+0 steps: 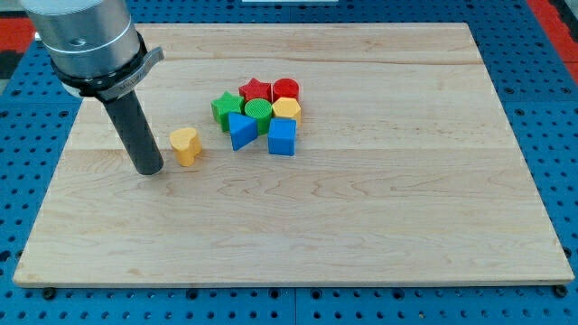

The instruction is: Slide the yellow heart into the blue triangle

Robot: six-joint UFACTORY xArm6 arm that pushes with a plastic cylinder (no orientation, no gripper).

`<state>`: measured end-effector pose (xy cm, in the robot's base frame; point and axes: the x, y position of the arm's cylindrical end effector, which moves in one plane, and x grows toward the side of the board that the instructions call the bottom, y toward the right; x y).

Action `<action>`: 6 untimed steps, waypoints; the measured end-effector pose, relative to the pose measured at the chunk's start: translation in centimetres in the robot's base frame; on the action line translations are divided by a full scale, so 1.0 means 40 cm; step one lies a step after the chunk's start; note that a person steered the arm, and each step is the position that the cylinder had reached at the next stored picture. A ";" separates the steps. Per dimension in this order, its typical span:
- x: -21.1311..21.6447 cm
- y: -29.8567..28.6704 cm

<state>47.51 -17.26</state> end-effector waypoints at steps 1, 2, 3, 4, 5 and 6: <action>-0.040 0.016; -0.061 0.027; -0.057 0.036; -0.056 0.043; -0.056 0.072; -0.056 0.123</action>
